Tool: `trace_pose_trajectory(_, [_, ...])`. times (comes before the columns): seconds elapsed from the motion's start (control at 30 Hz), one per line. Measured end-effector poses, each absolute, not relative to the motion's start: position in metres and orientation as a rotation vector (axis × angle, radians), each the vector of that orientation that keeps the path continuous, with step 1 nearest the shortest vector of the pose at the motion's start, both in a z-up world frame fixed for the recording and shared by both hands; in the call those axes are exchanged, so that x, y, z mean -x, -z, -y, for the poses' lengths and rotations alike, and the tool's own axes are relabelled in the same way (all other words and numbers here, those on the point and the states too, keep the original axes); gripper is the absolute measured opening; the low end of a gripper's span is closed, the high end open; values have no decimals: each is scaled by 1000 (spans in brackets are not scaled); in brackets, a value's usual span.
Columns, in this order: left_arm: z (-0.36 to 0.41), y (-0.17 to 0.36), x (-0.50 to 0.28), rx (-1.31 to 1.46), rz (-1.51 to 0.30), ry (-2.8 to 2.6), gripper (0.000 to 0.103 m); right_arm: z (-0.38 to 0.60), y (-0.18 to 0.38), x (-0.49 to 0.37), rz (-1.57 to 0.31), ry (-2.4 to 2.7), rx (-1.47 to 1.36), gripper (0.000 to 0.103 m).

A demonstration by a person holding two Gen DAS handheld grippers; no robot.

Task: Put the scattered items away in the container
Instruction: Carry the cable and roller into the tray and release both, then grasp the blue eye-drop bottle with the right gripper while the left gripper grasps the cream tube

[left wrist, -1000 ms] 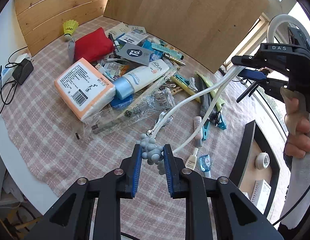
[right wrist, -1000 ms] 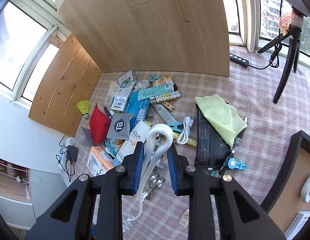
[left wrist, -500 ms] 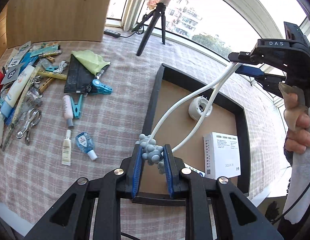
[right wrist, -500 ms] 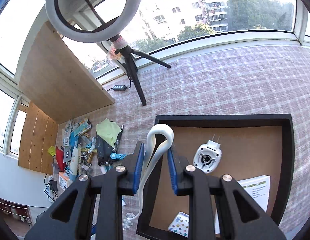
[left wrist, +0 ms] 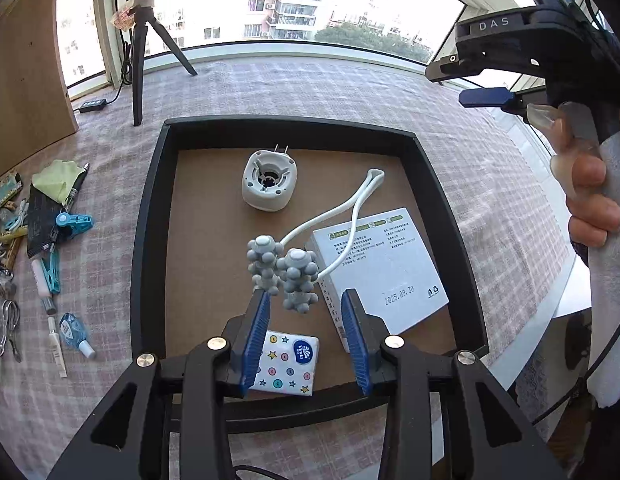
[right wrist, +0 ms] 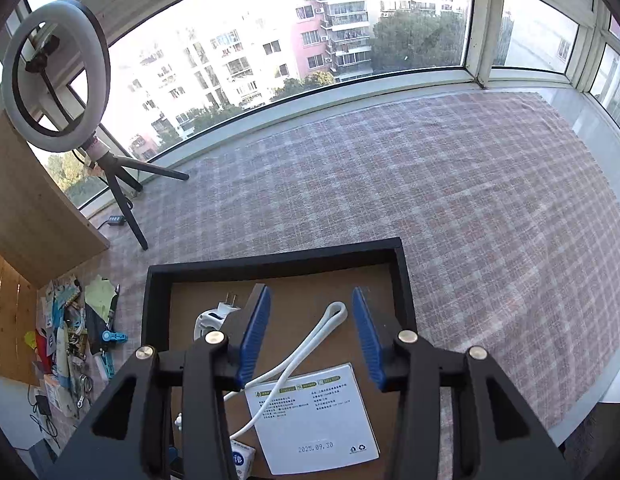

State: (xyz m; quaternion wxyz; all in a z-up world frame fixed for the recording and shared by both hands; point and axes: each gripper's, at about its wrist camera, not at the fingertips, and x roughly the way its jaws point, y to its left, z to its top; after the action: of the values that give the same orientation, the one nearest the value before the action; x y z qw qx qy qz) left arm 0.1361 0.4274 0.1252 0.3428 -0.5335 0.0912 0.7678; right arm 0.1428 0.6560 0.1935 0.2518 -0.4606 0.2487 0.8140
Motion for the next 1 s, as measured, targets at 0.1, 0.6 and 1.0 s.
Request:
trace_pose_trajectory(0.1, [-411, -120, -121, 1421, -198, -2033, 35, -644, -190, -136, -663, -2255, 1279, 42])
trace_pose_trajectory(0.6, [-258, -79, -68, 1572, -172, -2305, 35, -489, -154, -61, -316, -2603, 1551, 43])
trace_pose_trajectory(1.0, [-171, -32, -68, 1674, -80, -2351, 35, -343, -100, -60, 53, -2761, 1747, 43])
